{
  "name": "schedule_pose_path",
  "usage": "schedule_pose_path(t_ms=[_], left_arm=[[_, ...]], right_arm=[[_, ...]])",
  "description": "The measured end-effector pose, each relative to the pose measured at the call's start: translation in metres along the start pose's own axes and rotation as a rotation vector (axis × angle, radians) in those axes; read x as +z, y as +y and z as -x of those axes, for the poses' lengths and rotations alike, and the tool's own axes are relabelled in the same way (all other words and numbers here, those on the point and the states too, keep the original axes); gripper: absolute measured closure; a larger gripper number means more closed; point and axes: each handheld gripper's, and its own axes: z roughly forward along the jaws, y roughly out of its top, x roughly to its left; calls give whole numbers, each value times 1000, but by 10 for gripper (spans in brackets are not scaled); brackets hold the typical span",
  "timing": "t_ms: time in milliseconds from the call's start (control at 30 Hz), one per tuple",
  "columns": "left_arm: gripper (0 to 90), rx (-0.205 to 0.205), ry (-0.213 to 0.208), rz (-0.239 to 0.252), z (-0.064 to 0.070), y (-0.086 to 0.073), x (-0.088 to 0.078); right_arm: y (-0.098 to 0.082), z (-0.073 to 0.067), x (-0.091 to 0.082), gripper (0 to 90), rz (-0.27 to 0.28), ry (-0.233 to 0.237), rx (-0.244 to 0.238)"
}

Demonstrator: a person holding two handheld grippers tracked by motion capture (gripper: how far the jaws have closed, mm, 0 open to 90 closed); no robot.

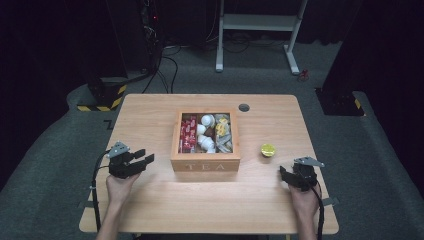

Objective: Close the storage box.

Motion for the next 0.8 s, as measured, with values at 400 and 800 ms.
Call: schedule_pose_path(t_ms=[400,800], left_arm=[[438,-4,37,-27,-4,-10,7],[394,25,120,-109,-7,-21,23]], right_arm=[[0,0,0,382,-1,0,1],[0,0,0,382,-1,1,2]])
